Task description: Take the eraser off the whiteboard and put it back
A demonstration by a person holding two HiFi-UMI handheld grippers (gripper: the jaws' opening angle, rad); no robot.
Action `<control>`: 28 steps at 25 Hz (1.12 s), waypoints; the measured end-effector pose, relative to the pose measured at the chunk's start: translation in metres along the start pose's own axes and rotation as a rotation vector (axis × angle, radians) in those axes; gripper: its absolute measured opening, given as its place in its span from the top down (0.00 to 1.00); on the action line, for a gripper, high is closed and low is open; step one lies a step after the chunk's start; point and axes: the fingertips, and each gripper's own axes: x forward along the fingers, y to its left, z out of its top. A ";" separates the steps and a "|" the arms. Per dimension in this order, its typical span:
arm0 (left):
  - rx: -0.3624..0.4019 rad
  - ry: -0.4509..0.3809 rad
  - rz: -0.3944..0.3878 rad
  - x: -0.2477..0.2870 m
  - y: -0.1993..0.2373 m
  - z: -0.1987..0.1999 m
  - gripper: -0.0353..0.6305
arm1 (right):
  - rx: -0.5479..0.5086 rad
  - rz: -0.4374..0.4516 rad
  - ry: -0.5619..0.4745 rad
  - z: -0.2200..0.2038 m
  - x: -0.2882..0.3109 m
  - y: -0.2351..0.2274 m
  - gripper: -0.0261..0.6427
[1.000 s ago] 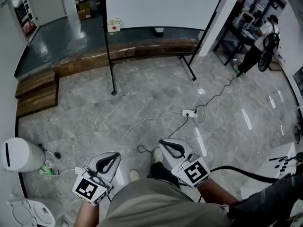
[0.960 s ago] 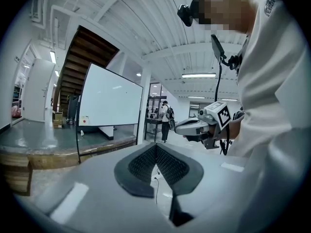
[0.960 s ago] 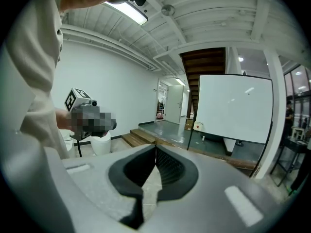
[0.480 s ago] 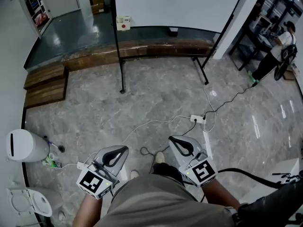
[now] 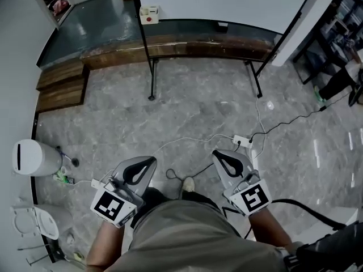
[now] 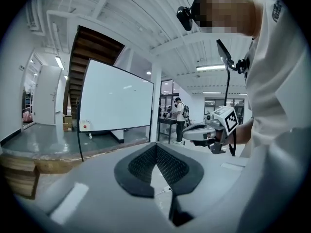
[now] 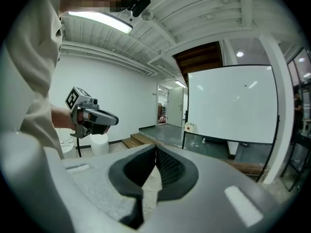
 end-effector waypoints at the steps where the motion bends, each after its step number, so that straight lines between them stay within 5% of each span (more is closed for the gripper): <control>1: -0.002 0.001 0.015 0.009 0.001 0.001 0.94 | 0.000 -0.002 0.006 -0.005 0.000 -0.011 0.96; 13: -0.014 0.018 0.007 0.069 0.064 0.003 0.94 | 0.013 -0.016 -0.006 -0.011 0.056 -0.070 0.94; 22: -0.012 -0.025 -0.109 0.121 0.183 0.026 0.94 | 0.031 -0.101 0.050 0.028 0.167 -0.109 0.91; 28: 0.007 -0.014 -0.118 0.118 0.282 0.038 0.94 | 0.023 -0.117 0.048 0.068 0.277 -0.120 0.86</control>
